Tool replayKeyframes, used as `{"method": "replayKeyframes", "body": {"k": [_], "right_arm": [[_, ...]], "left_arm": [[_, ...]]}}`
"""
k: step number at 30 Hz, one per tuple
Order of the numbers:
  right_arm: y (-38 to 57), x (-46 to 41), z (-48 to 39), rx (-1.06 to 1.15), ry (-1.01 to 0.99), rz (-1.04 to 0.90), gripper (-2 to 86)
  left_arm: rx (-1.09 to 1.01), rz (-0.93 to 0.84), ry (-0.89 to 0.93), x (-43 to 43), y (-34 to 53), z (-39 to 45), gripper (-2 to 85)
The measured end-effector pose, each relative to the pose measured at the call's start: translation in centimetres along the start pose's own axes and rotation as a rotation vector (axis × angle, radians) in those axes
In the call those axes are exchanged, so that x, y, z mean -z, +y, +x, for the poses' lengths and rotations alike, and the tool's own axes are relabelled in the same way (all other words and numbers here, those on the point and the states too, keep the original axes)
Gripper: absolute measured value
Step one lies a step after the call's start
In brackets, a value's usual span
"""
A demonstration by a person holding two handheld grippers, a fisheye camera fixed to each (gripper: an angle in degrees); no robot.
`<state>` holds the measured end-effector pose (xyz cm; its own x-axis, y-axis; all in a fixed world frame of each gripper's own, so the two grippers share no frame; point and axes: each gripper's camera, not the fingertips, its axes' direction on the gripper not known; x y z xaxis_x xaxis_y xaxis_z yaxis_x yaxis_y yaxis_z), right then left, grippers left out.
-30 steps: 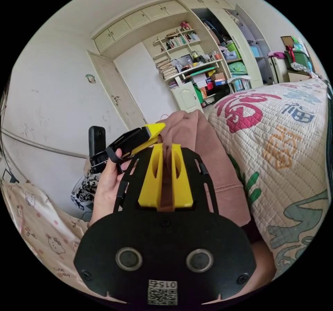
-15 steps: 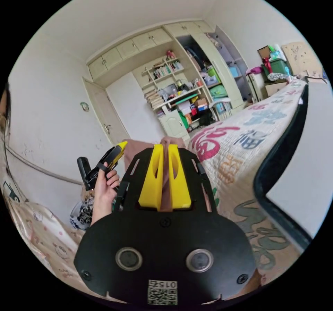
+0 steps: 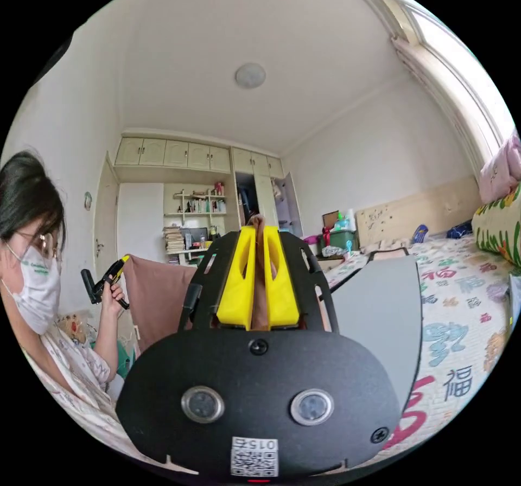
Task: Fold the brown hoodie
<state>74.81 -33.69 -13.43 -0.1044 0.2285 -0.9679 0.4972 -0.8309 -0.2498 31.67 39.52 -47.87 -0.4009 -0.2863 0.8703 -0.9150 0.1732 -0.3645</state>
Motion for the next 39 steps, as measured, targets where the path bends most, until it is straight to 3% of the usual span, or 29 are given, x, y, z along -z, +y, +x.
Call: {"method": "replayKeyframes", "body": {"k": [4, 8, 13, 19, 24, 27, 34, 39], "right_arm": [[-4.3, 4.0, -1.6, 0.049, 0.079, 0.078, 0.6], [-7.3, 5.2, -4.5, 0.162, 0.322, 0.172, 0.5], [-9.7, 1.2, -2.5, 0.169, 0.509, 0.122, 0.7], [-9.4, -12.5, 8.3, 0.065, 0.672, -0.220, 1.7], [-5.2, -27.3, 19.7, -0.042, 0.734, -0.689, 2.1], [-4.1, -32.9, 21.1, 0.101, 0.793, -0.833, 2.3], [-7.0, -39.6, 24.8, 0.099, 0.828, -0.970, 2.5], [-7.9, -45.6, 25.3, 0.264, 0.922, -1.128, 2.5]], "left_arm": [[-0.045, 0.005, 0.113, -4.0, -1.7, 3.1, 0.8], [0.012, -0.014, 0.288, -10.5, -2.0, 4.5, 0.8], [0.066, -0.099, 0.300, -20.4, 0.7, 5.5, 0.8], [0.088, -0.364, 0.168, -36.9, 7.6, 5.7, 0.8], [0.093, -0.826, 0.073, -54.3, 17.8, 4.7, 0.4], [0.087, -0.902, 0.037, -59.1, 20.2, 4.0, 0.3], [0.049, -1.034, -0.005, -66.8, 22.4, 2.6, 0.5], [-0.026, -1.123, -0.027, -71.8, 22.4, 2.5, 1.2]]}}
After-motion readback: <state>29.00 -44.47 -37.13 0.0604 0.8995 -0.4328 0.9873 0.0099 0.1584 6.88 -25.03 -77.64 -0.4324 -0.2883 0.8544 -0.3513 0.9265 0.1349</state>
